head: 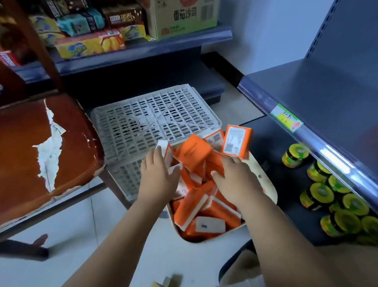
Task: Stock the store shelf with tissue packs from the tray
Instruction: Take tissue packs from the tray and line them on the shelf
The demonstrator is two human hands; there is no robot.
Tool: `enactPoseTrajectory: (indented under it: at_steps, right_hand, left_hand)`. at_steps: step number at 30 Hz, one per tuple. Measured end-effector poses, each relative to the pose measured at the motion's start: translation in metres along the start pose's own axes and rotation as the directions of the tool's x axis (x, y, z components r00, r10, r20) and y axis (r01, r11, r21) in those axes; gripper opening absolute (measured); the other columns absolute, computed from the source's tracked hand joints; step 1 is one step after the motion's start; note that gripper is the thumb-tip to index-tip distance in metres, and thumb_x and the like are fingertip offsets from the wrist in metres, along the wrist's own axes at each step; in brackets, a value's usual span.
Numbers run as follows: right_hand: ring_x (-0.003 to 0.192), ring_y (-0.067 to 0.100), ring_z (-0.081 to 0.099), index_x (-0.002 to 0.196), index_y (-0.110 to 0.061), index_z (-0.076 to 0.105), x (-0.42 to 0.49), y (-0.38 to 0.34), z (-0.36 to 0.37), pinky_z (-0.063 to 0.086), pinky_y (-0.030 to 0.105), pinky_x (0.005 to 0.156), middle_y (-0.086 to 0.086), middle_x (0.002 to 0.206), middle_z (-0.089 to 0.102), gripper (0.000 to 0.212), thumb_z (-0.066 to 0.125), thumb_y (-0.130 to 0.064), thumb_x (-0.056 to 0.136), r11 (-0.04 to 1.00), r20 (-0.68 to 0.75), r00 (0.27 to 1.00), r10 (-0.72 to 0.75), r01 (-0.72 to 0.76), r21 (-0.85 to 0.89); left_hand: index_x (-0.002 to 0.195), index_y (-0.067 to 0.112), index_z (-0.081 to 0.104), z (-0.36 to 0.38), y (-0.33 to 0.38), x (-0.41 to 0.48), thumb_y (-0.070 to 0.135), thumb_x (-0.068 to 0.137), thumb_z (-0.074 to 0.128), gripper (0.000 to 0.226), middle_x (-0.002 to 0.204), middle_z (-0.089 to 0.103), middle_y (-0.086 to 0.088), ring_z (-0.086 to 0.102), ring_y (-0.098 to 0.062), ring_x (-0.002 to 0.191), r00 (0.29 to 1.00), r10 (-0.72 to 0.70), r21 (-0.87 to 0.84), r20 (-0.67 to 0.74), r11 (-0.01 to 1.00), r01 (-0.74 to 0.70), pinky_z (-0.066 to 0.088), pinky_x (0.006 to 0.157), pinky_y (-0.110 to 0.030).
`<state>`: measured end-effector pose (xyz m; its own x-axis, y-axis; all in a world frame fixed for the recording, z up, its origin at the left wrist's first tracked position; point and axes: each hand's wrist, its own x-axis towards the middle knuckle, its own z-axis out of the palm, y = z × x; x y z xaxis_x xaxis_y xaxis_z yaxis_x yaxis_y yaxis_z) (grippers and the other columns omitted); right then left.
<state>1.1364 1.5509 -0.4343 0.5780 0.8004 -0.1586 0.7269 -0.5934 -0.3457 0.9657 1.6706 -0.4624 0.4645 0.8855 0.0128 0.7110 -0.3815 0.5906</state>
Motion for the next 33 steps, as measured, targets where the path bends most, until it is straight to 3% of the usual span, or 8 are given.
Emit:
enactPoseTrajectory:
  at_steps: [4, 8, 12, 15, 18, 24, 28, 33]
  right_hand:
    - [0.132, 0.028, 0.052, 0.149, -0.031, 0.044, 0.024, -0.015, 0.005, 0.05, 0.047, 0.102, 0.003, 0.15, 0.05, 0.058, 0.058, -0.047, 0.095, 0.992, 0.064, 0.998, -0.004, -0.004, 0.13]
    - [0.126, 0.026, 0.056, 0.16, -0.034, 0.019, 0.052, -0.028, 0.013, 0.049, 0.039, 0.094, 0.002, 0.154, 0.048, 0.082, 0.067, -0.037, 0.093, 0.95, 0.044, 0.998, 0.04, -0.052, 0.309]
    - [0.142, 0.03, 0.041, 0.164, -0.029, -0.005, 0.075, -0.036, 0.029, 0.047, 0.045, 0.109, 0.007, 0.161, 0.037, 0.106, 0.071, -0.036, 0.091, 0.939, 0.091, 0.995, 0.049, -0.077, 0.336]
    - [0.137, 0.034, 0.043, 0.161, -0.017, 0.025, 0.086, -0.035, 0.037, 0.045, 0.04, 0.106, 0.015, 0.147, 0.047, 0.087, 0.07, -0.034, 0.089, 0.959, 0.069, 0.994, 0.081, -0.097, 0.267]
    - [0.134, 0.034, 0.046, 0.131, -0.018, 0.061, 0.093, -0.029, 0.043, 0.041, 0.041, 0.107, 0.012, 0.139, 0.051, 0.051, 0.069, -0.041, 0.086, 0.963, 0.081, 0.989, 0.127, -0.142, 0.23]
    - [0.119, 0.035, 0.056, 0.139, -0.02, 0.042, 0.086, -0.008, 0.046, 0.054, 0.044, 0.096, 0.013, 0.127, 0.057, 0.075, 0.079, -0.027, 0.075, 0.922, 0.109, 0.971, 0.214, -0.237, 0.306]
    - [0.109, 0.026, 0.062, 0.135, -0.023, 0.052, 0.082, 0.004, 0.041, 0.057, 0.042, 0.089, 0.003, 0.119, 0.063, 0.075, 0.085, -0.027, 0.067, 0.892, 0.102, 0.972, 0.214, -0.237, 0.384]
    - [0.09, 0.02, 0.062, 0.105, -0.016, 0.067, 0.07, 0.02, 0.022, 0.051, 0.032, 0.071, -0.001, 0.097, 0.065, 0.041, 0.089, -0.024, 0.071, 0.793, 0.086, 0.97, 0.227, -0.235, 0.563]
  left_hand:
    - [0.158, 0.013, 0.025, 0.008, -0.011, 0.015, 0.047, 0.096, 0.061, 0.079, 0.156, 0.038, -0.011, 0.034, -0.033, 0.145, 0.985, -0.172, -0.194, 0.013, 0.966, 0.171, 0.032, 0.119, -0.053]
    - [0.134, 0.02, 0.047, 0.021, -0.023, 0.035, 0.067, 0.094, 0.05, 0.062, 0.126, 0.06, -0.004, 0.058, -0.029, 0.116, 0.949, -0.315, -0.151, 0.024, 0.937, 0.315, 0.048, 0.092, -0.045]
    - [0.103, 0.022, 0.055, 0.031, -0.028, 0.044, 0.064, 0.097, 0.054, 0.042, 0.094, 0.062, 0.004, 0.059, -0.025, 0.089, 0.957, -0.28, -0.141, -0.079, 0.953, 0.267, 0.039, 0.07, -0.034]
    - [0.099, 0.027, 0.058, 0.033, -0.026, 0.047, 0.022, 0.091, 0.062, 0.01, 0.091, 0.064, 0.009, 0.061, -0.021, 0.091, 0.979, -0.18, -0.216, -0.092, 0.964, 0.157, 0.041, 0.067, -0.033]
    - [0.097, 0.028, 0.061, 0.028, -0.013, 0.043, 0.0, 0.075, 0.054, 0.036, 0.099, 0.063, 0.008, 0.06, -0.015, 0.098, 0.986, -0.14, -0.402, -0.089, 0.911, 0.093, 0.052, 0.082, -0.037]
    - [0.101, 0.013, 0.072, 0.037, 0.0, 0.039, 0.015, 0.097, 0.066, 0.008, 0.138, 0.052, 0.001, 0.054, 0.011, 0.121, 0.988, -0.05, -0.545, -0.145, 0.838, -0.037, 0.041, 0.096, -0.005]
    - [0.105, 0.038, 0.067, 0.053, -0.003, 0.048, 0.051, 0.082, 0.079, 0.029, 0.123, 0.065, -0.002, 0.068, -0.023, 0.115, 0.934, -0.356, -0.691, -0.015, 0.679, 0.248, 0.056, 0.1, -0.053]
    - [0.122, 0.021, 0.058, 0.042, 0.014, 0.055, 0.007, 0.086, 0.077, 0.044, 0.114, 0.072, -0.007, 0.074, -0.024, 0.098, 0.919, -0.383, -0.813, 0.09, 0.505, 0.29, 0.061, 0.082, -0.041]
